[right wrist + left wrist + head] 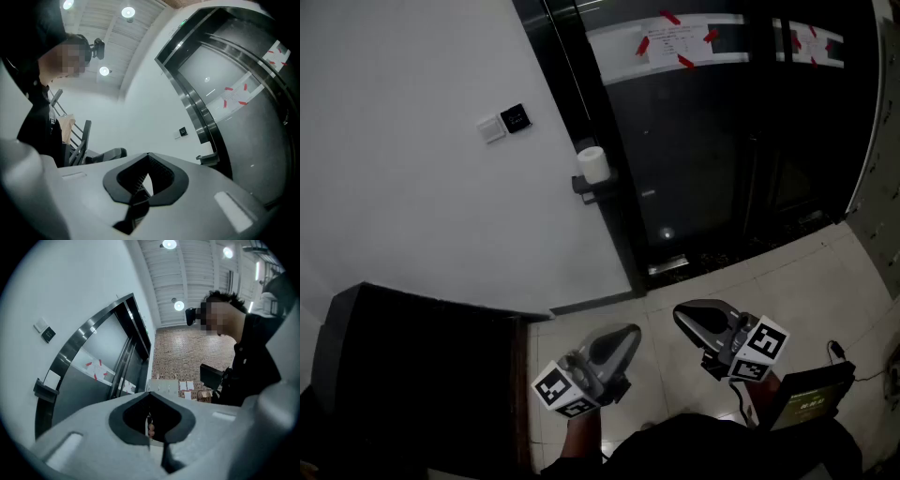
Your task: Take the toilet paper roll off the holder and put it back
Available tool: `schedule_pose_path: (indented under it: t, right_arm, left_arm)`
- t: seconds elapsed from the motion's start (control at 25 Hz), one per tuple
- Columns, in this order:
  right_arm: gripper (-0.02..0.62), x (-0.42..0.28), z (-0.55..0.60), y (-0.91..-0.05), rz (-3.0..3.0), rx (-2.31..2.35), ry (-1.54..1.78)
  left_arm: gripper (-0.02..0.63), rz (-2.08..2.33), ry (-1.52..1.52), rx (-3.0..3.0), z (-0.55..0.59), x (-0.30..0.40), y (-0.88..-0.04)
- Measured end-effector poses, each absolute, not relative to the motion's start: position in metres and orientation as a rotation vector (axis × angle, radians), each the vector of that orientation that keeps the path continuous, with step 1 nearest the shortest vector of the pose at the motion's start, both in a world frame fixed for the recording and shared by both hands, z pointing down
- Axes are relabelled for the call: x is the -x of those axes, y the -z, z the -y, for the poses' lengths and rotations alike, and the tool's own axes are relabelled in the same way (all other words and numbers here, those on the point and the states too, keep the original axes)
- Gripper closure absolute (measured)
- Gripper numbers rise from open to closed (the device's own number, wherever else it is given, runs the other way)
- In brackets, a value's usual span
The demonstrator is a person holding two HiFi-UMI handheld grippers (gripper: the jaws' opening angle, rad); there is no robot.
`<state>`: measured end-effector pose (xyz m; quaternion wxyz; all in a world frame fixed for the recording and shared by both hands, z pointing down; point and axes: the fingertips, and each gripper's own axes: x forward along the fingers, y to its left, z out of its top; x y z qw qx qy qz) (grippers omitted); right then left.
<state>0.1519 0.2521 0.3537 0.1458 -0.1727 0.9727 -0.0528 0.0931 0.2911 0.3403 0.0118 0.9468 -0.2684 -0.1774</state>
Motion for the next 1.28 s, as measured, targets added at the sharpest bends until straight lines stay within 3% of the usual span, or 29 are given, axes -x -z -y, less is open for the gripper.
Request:
schedule_pose_path:
  t: [0.6, 1.28]
  right_arm:
    - [0.594, -0.174, -0.208, -0.37, -2.834, 0.465, 0.195]
    - [0.594, -0.041, -0.023, -0.353, -2.866, 0.626, 0.164]
  left_arm:
    - [0.605, 0.92, 0.52, -2.947, -0.253, -0.114, -0.342]
    - [0.605, 0.776, 0.663, -2.949, -0.059, 0.026, -0.33]
